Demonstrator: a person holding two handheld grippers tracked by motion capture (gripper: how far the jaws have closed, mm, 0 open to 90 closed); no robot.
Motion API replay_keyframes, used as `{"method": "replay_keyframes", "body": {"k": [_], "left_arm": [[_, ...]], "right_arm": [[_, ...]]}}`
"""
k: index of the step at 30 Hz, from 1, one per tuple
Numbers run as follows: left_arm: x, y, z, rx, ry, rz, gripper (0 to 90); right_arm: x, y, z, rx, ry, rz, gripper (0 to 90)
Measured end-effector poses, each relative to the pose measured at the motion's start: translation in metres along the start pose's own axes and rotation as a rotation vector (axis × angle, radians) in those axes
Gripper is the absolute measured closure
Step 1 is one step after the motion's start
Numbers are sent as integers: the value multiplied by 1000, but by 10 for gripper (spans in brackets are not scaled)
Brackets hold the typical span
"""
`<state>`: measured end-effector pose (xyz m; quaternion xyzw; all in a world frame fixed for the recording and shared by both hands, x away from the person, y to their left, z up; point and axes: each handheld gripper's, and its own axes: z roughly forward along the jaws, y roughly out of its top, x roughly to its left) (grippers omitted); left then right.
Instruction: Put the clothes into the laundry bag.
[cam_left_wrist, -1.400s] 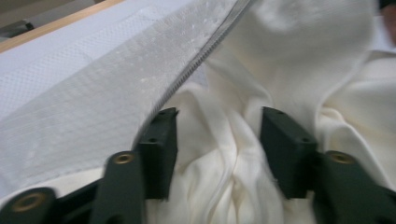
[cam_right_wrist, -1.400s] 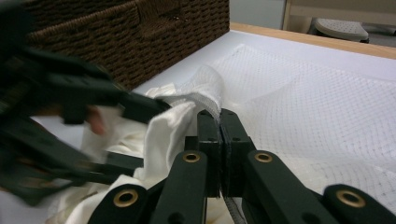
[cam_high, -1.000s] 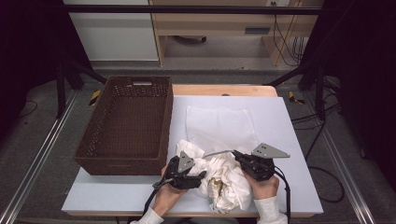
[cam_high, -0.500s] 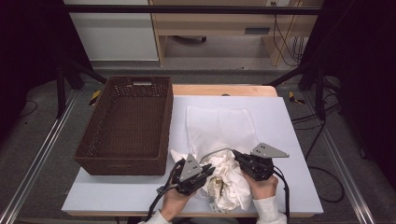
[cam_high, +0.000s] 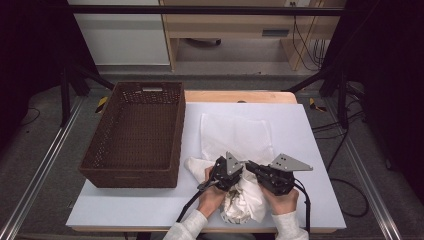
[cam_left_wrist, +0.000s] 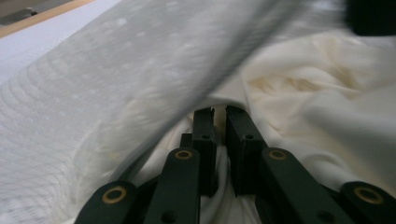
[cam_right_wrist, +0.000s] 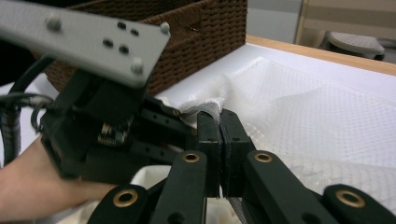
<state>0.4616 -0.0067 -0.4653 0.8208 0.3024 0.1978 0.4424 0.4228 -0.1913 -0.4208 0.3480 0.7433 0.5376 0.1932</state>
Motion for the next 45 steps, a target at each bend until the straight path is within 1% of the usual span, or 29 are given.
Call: {"method": "replay_keyframes", "body": {"k": [1, 2, 3, 4, 7, 9, 11, 14, 15, 16, 17, 18, 19, 20, 21, 23, 24, 25, 26, 27, 31, 34, 36, 37, 40, 42, 43, 44, 45], "left_arm": [[-2, 0, -5, -15, 5, 36, 709], [-2, 0, -5, -15, 5, 36, 636], [-2, 1, -11, -18, 0, 43, 636], [-2, 1, -17, -29, -16, 39, 563], [1, 3, -43, -44, -49, 49, 407], [3, 0, -63, -62, -71, 66, 369], [6, -8, -83, -90, -40, 87, 313], [15, -22, -97, -76, -1, 61, 317], [20, -27, -98, -57, 25, 66, 321], [26, -34, -97, -21, 55, 61, 324], [31, -38, -95, -2, 60, 48, 336], [37, -43, -91, 14, 59, 15, 345], [43, -49, -87, 37, 50, -17, 363], [47, -52, -84, 54, 34, -36, 399], [48, -55, -82, 56, 19, -46, 450], [48, -57, -81, 42, 4, -35, 625], [48, -57, -82, 32, -14, -49, 703], [48, -56, -84, 20, -22, -55, 767], [46, -55, -87, 0, -29, -45, 830], [46, -54, -88, -7, -33, -41, 862], [40, -47, -98, -54, -43, -30, 879], [29, -34, -108, -119, -89, -16, 878], [15, -21, -110, -154, -127, 14, 878], [8, -15, -108, -156, -141, 35, 877], [-10, -4, -89, -126, -151, 84, 876], [-17, 1, -68, -100, -154, 77, 874], [-19, 3, -56, -87, -159, 62, 872], [-20, 4, -50, -80, -156, 59, 872], [-22, 6, -40, -66, -140, 72, 871]], "right_arm": [[-2, -1, 1, 14, -16, -4, 890], [-2, -1, 1, 14, -16, -4, 890], [-3, -3, 2, 18, -16, 5, 890], [-5, -4, 3, 25, -16, 10, 890], [-6, -6, 4, 30, -22, 15, 890], [-6, -5, 3, 27, -25, 11, 890], [-6, -5, 3, 28, -30, 14, 890], [-6, -5, 3, 28, -30, 18, 890], [-5, -5, 3, 32, -31, 20, 890], [-5, -5, 3, 33, -30, 18, 890], [-5, -5, 4, 34, -30, 15, 890], [-5, -5, 4, 36, -31, 16, 890], [-5, -5, 4, 36, -32, 15, 890], [-6, -5, 4, 36, -32, 16, 890], [-6, -5, 4, 37, -31, 15, 890], [-6, -5, 5, 39, -30, 16, 890], [-5, -5, 5, 39, -29, 18, 890], [-5, -6, 5, 38, -30, 17, 890], [-5, -6, 5, 38, -31, 14, 890], [-6, -6, 5, 36, -31, 15, 889], [-6, -6, 5, 35, -34, 15, 890], [-6, -6, 5, 34, -33, 18, 890], [-6, -5, 5, 35, -33, 18, 890], [-6, -5, 5, 35, -34, 17, 890], [-5, -5, 5, 29, -32, 22, 890], [-5, -4, 5, 26, -30, 21, 890], [-5, -4, 4, 25, -30, 21, 890], [-5, -4, 4, 24, -32, 21, 890], [-5, -4, 4, 22, -32, 21, 890]]}}
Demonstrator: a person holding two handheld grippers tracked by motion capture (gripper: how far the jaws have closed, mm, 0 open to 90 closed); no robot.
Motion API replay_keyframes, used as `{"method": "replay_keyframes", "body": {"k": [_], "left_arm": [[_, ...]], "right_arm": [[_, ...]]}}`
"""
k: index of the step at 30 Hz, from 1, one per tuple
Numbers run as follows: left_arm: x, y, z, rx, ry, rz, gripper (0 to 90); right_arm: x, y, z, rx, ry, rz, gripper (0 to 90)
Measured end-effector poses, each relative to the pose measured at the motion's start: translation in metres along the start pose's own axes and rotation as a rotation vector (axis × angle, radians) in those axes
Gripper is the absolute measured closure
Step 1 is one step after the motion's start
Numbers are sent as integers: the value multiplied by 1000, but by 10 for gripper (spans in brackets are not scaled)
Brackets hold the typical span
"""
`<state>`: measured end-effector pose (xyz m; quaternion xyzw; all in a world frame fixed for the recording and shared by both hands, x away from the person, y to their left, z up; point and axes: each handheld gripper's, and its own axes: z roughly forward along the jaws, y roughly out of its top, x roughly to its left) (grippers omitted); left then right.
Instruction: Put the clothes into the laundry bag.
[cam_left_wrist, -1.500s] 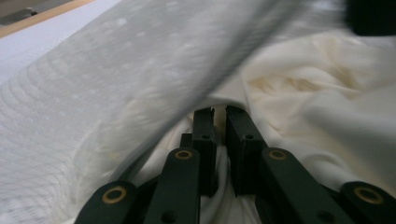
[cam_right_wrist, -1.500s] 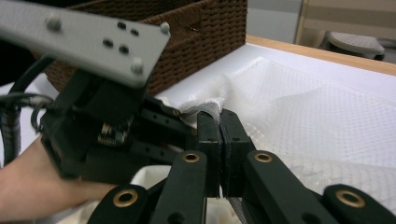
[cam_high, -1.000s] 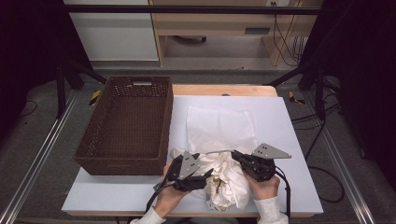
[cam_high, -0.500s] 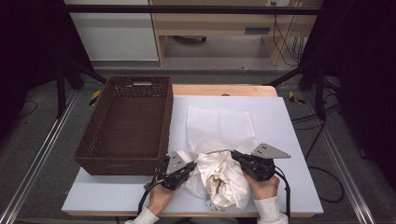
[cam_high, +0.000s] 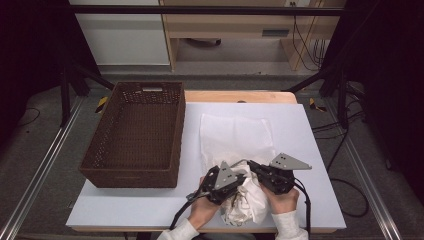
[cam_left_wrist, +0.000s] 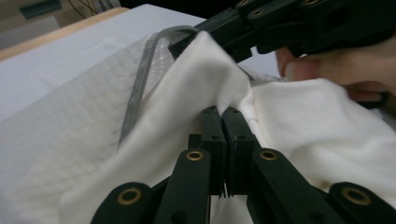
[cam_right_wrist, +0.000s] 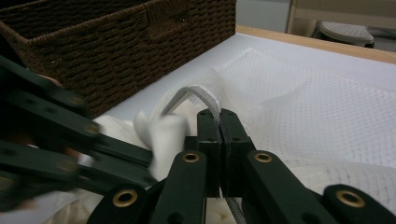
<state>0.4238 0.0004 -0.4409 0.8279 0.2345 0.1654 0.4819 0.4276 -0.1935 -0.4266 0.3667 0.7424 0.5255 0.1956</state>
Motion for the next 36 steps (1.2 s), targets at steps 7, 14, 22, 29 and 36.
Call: {"method": "replay_keyframes", "body": {"k": [7, 14, 22, 29, 36], "left_arm": [[13, -5, 33, 92, 127, 21, 870], [16, -2, 11, 51, 57, -38, 585], [10, -21, -49, 47, 48, -41, 342], [20, -45, -24, 107, 1, -155, 461], [14, -37, -13, 106, 38, -123, 793]], "right_arm": [[1, 2, -5, -19, 14, 1, 890], [-3, 0, -5, -6, 2, 9, 889], [-3, 0, -3, 2, -4, 12, 888], [-1, -1, 1, 16, -2, 6, 888], [2, -1, 5, 22, 2, 9, 889]]}}
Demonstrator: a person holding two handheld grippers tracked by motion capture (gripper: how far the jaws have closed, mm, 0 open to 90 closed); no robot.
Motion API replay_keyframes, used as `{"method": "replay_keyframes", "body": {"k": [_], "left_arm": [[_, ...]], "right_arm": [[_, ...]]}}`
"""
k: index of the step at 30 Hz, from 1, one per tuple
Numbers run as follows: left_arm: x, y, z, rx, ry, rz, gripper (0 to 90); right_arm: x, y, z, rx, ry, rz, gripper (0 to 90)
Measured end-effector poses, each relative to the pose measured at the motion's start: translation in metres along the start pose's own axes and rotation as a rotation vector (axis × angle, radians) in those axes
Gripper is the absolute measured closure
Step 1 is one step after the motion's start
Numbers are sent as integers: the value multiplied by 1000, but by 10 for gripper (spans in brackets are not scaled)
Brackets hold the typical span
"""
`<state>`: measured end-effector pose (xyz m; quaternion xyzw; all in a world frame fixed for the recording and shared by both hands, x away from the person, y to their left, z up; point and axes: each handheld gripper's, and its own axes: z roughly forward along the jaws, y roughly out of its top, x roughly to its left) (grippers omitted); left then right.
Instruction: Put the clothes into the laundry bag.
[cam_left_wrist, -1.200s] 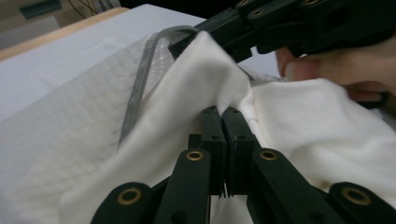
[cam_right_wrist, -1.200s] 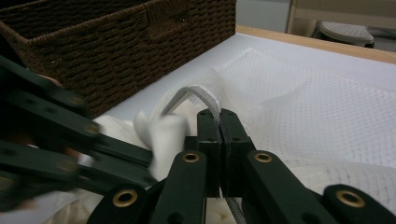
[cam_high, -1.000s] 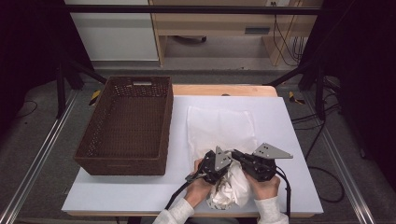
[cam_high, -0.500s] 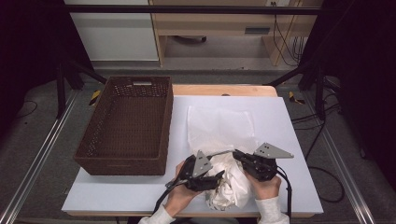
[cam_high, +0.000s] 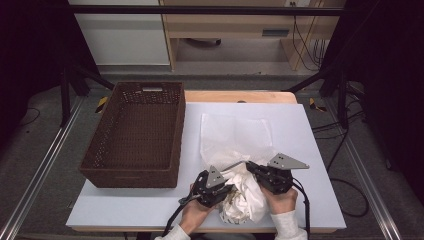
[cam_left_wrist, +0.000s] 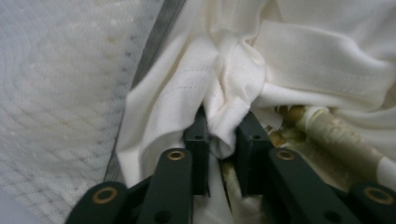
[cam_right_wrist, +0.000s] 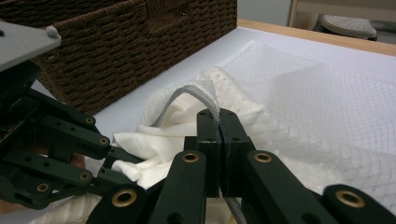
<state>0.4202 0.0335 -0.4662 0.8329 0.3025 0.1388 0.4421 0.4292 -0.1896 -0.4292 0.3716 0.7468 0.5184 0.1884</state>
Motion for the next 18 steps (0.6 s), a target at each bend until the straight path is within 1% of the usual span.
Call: {"method": "replay_keyframes", "body": {"k": [2, 5, 7, 9, 10, 11, 13, 15, 16, 18], "left_arm": [[-2, 6, 0, -1, 14, 27, 805], [-3, 15, 4, -5, 35, 37, 808], [-2, 19, 11, 3, 78, 49, 809], [0, 19, 21, 24, 146, 67, 813], [2, 18, 24, 26, 166, 67, 814], [5, 17, 28, 27, 187, 64, 815], [11, 17, 30, 19, 192, 34, 816], [14, 17, 31, 14, 211, 41, 815], [16, 17, 30, 7, 209, 27, 813], [17, 17, 27, -3, 197, 3, 797]], "right_arm": [[0, 0, 0, 1, 3, 1, 889], [0, 1, -2, -9, 17, 3, 890], [1, 2, -3, -24, 40, 19, 890], [2, 2, -4, -36, 43, 13, 890], [3, 2, -5, -41, 50, 14, 890], [3, 2, -6, -44, 51, 14, 890], [3, 3, -11, -56, 58, 17, 890], [1, 4, -16, -65, 59, 27, 890], [0, 4, -19, -67, 53, 25, 890], [-1, 3, -20, -53, 44, 26, 890]]}}
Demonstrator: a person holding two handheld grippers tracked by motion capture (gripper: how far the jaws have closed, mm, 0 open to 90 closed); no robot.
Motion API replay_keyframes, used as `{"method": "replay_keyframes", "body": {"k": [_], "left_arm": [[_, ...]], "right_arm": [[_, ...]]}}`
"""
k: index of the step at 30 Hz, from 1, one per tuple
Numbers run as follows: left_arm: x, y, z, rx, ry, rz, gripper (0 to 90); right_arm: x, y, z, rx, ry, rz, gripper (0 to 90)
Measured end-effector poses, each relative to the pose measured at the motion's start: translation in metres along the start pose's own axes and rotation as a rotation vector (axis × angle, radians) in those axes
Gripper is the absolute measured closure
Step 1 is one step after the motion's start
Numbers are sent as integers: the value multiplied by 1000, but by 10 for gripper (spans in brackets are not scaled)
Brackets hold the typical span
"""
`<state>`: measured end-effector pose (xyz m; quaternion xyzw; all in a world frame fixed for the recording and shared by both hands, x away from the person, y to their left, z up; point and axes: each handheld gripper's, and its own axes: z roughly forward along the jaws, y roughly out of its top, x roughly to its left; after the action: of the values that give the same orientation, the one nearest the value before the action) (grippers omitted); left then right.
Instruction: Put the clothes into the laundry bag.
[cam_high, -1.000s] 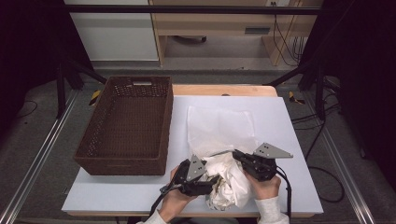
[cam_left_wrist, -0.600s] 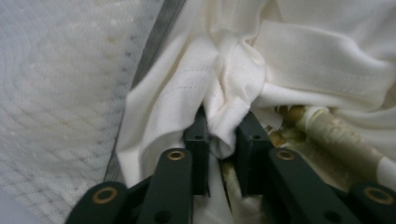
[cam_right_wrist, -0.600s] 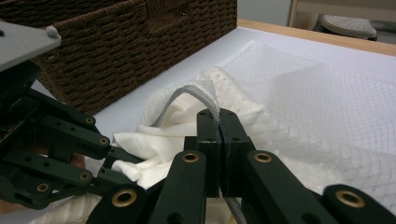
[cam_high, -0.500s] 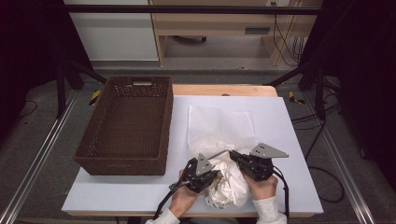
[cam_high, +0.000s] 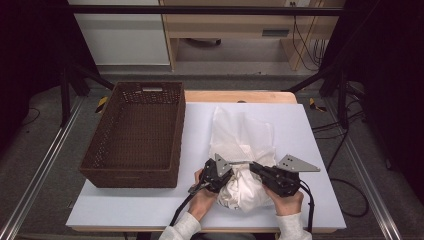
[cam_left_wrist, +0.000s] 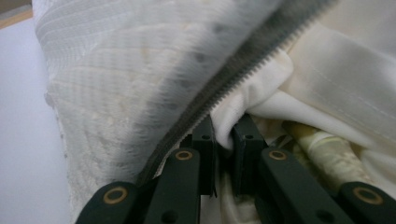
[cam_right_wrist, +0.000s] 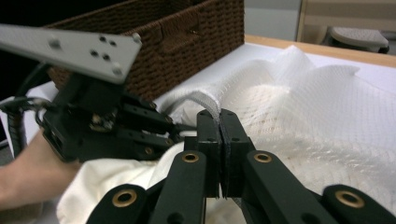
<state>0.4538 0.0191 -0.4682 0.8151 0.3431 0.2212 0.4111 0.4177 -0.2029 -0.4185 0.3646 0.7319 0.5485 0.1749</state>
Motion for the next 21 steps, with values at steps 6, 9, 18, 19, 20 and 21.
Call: {"method": "replay_keyframes", "body": {"k": [6, 9, 18, 19, 20, 21], "left_arm": [[9, -1, -47, -81, -119, -21, 524], [4, -8, -75, -69, -153, 27, 390], [-21, -28, -75, -13, -213, 71, 280], [-23, -28, -70, -6, -230, 72, 276], [-26, -28, -63, 9, -242, 80, 264], [-28, -28, -57, 10, -248, 83, 256]], "right_arm": [[-1, -4, 7, 36, -23, -5, 889], [1, -4, 8, 35, -34, -11, 888], [3, -4, 13, 42, -47, -23, 888], [3, -5, 14, 43, -47, -22, 888], [3, -5, 15, 48, -47, -18, 888], [3, -6, 17, 52, -48, -21, 888]]}}
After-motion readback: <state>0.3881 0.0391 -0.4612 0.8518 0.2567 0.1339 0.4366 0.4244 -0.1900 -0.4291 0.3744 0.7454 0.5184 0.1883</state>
